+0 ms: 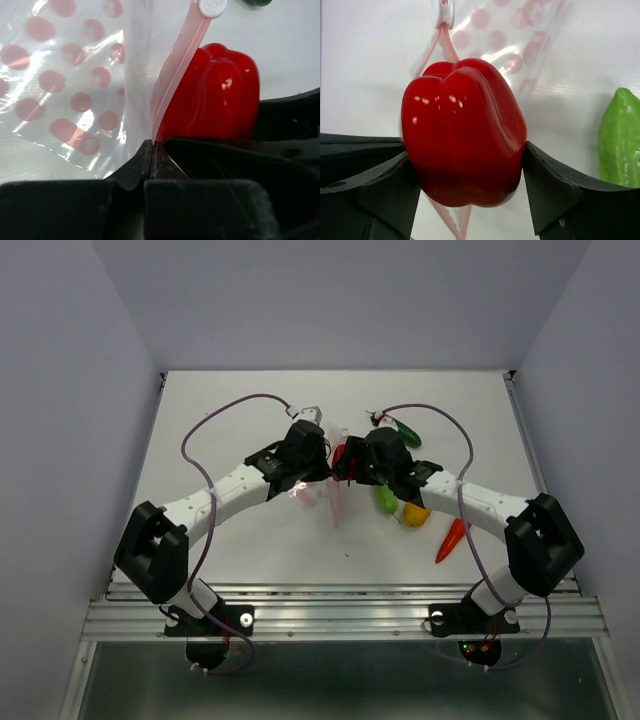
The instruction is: Place the food in the zip-top bag and seal the zipper
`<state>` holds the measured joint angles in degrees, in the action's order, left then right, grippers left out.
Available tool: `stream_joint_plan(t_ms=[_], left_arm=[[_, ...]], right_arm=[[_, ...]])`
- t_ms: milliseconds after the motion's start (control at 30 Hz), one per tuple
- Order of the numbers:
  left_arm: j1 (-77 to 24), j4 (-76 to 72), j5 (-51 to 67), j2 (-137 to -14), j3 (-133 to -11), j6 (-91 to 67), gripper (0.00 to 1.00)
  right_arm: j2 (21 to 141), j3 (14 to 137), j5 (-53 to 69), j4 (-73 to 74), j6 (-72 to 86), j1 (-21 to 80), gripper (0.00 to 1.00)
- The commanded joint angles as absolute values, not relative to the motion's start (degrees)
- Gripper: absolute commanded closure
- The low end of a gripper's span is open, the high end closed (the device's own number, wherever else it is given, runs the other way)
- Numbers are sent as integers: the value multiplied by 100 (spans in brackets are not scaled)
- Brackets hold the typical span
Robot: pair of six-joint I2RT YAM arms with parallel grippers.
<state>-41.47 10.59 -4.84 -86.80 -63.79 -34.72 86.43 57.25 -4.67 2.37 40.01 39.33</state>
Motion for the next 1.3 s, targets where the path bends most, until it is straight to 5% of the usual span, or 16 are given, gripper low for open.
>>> stream_joint_plan(t_ms=[0,300,833,1267], left_arm=[[-4201,765,-422,-8279,-6803,-3516,100],[-4201,747,-246,-8631,-7110,-3358,100],[-4096,1169,-817,-8482,-7032,-3278,100],[-3946,853,-457,-8235,-6592,-3305,100]], right_arm=[[8912,6117,-528,668,3674,3955,68],[8728,6091,738,290,3015,3955,69],[8209,5230,202,1424,3709,3700,65],[8288,4843,79,1960,3586,3700,51]])
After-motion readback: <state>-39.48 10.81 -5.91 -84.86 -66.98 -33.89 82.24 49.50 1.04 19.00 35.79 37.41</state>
